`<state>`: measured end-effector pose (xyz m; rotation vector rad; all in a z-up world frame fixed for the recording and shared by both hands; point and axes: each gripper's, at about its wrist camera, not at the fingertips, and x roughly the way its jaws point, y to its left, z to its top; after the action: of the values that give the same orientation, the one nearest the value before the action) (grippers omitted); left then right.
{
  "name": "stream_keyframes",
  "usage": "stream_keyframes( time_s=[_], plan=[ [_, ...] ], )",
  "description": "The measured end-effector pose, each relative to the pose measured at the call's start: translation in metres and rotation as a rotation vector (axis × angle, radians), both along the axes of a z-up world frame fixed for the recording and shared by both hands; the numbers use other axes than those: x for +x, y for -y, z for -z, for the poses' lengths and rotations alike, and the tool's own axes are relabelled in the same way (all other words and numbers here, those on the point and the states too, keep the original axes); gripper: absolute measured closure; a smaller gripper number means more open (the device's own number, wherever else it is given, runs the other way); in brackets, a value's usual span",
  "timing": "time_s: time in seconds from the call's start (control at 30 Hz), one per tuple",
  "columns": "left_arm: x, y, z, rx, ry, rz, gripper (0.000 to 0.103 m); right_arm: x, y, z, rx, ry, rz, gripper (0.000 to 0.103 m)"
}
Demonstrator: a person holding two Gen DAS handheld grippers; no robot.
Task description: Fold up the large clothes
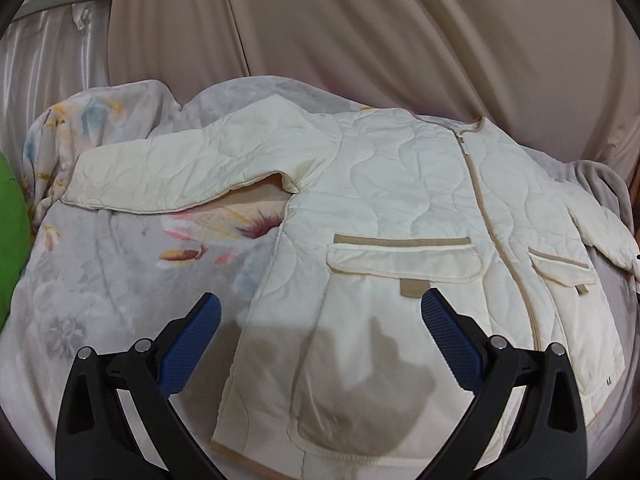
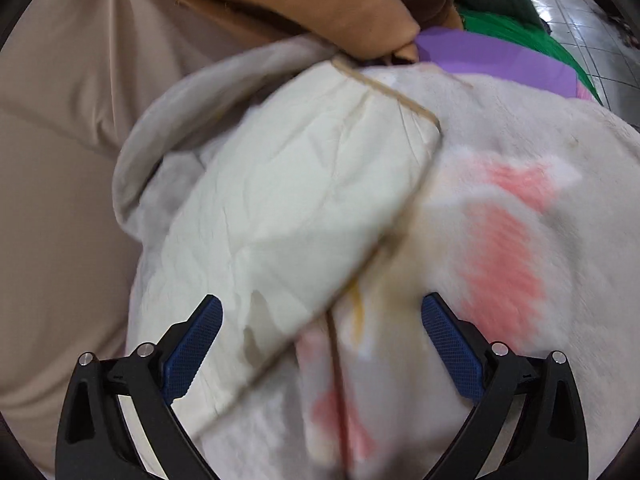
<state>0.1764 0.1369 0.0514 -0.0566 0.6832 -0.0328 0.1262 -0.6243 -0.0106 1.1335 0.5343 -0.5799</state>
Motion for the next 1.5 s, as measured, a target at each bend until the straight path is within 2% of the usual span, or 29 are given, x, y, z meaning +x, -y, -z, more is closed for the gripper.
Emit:
stream_keyframes(
  time_s=[0.07, 0.13, 0.27, 0.33, 0.43, 0.53, 0.6, 0.63, 0.67, 0.7, 0.73, 0.77, 0.8, 0.83, 0.9, 0.97, 1.03, 1.13, 1.2, 1.23, 1.3, 1.37, 1.4, 1.43, 1.47, 1.5],
  plan=[
    [0.005, 0.002, -0.001, 0.004, 0.002, -0.007, 0.005, 0.018, -0.002, -0.014, -0.022, 0.051, -0.04, 0.066],
    [0.01, 0.003, -0.004, 0.015, 0.014, -0.009, 0.006, 0.039, -0.015, -0.041, -0.092, 0.062, -0.079, 0.091],
    [0.021, 0.011, -0.019, 0.029, 0.056, -0.003, 0.006, 0.088, -0.099, -0.131, -0.371, 0.183, -0.277, 0.093],
    [0.024, 0.017, -0.028, 0.018, 0.081, 0.007, 0.006, 0.116, -0.17, -0.174, -0.486, 0.276, -0.461, 0.093],
    [0.032, 0.027, -0.04, -0.003, 0.104, 0.036, 0.006, 0.148, -0.277, -0.204, -0.59, 0.356, -0.738, 0.093],
    [0.044, 0.037, -0.047, -0.02, 0.103, 0.055, 0.006, 0.177, -0.382, -0.197, -0.631, 0.362, -0.999, 0.094],
    [0.054, 0.042, -0.048, -0.051, 0.095, 0.072, 0.006, 0.198, -0.447, -0.171, -0.667, 0.294, -1.14, 0.092],
    [0.063, 0.044, -0.047, -0.073, 0.082, 0.082, 0.006, 0.209, -0.471, -0.155, -0.677, 0.249, -1.194, 0.083],
    [0.071, 0.046, -0.046, -0.096, 0.063, 0.096, 0.006, 0.218, -0.494, -0.138, -0.682, 0.193, -1.249, 0.068],
    [0.083, 0.048, -0.042, -0.125, 0.029, 0.114, 0.006, 0.225, -0.517, -0.118, -0.697, 0.118, -1.297, 0.058],
    [0.093, 0.05, -0.037, -0.145, -0.004, 0.129, 0.006, 0.228, -0.534, -0.103, -0.723, 0.054, -1.321, 0.05],
    [0.104, 0.051, -0.033, -0.164, -0.038, 0.134, 0.006, 0.225, -0.545, -0.092, -0.761, 0.006, -1.328, 0.05],
    [0.113, 0.05, -0.028, -0.19, -0.066, 0.134, 0.006, 0.221, -0.551, -0.089, -0.798, -0.022, -1.333, 0.05],
    [0.123, 0.048, -0.022, -0.223, -0.095, 0.142, 0.006, 0.211, -0.552, -0.093, -0.809, -0.01, -1.335, 0.05],
    [0.141, 0.042, -0.01, -0.271, -0.15, 0.148, 0.006, 0.187, -0.53, -0.108, -0.804, 0.044, -1.311, 0.04],
    [0.156, 0.035, 0.004, -0.305, -0.195, 0.132, 0.006, 0.165, -0.487, -0.125, -0.795, 0.1, -1.225, 0.026],
    [0.172, 0.031, 0.017, -0.347, -0.24, 0.115, 0.006, 0.151, -0.435, -0.129, -0.771, 0.113, -1.127, 0.023],
    [0.193, 0.029, 0.029, -0.388, -0.29, 0.113, 0.007, 0.144, -0.353, -0.125, -0.677, 0.071, -0.948, 0.021],
    [0.206, 0.029, 0.035, -0.413, -0.309, 0.101, 0.011, 0.145, -0.297, -0.112, -0.531, 0.042, -0.82, 0.019],
    [0.209, 0.03, 0.036, -0.417, -0.311, 0.103, 0.017, 0.145, -0.275, -0.101, -0.439, 0.045, -0.778, 0.019],
    [0.212, 0.034, 0.036, -0.406, -0.3, 0.121, 0.04, 0.147, -0.249, -0.079, -0.292, 0.054, -0.731, 0.019],
    [0.215, 0.04, 0.034, -0.385, -0.302, 0.151, 0.079, 0.155, -0.239, -0.065, -0.232, 0.039, -0.72, 0.019],
    [0.216, 0.043, 0.033, -0.367, -0.304, 0.146, 0.085, 0.162, -0.238, -0.06, -0.224, 0.016, -0.721, 0.021],
    [0.215, 0.045, 0.029, -0.345, -0.294, 0.142, 0.093, 0.169, -0.24, -0.057, -0.221, -0.001, -0.733, 0.033],
    [0.213, 0.046, 0.023, -0.327, -0.275, 0.153, 0.097, 0.176, -0.249, -0.055, -0.221, -0.009, -0.756, 0.05],
    [0.21, 0.047, 0.015, -0.303, -0.243, 0.159, 0.097, 0.182, -0.257, -0.06, -0.255, -0.028, -0.769, 0.061]
  ],
)
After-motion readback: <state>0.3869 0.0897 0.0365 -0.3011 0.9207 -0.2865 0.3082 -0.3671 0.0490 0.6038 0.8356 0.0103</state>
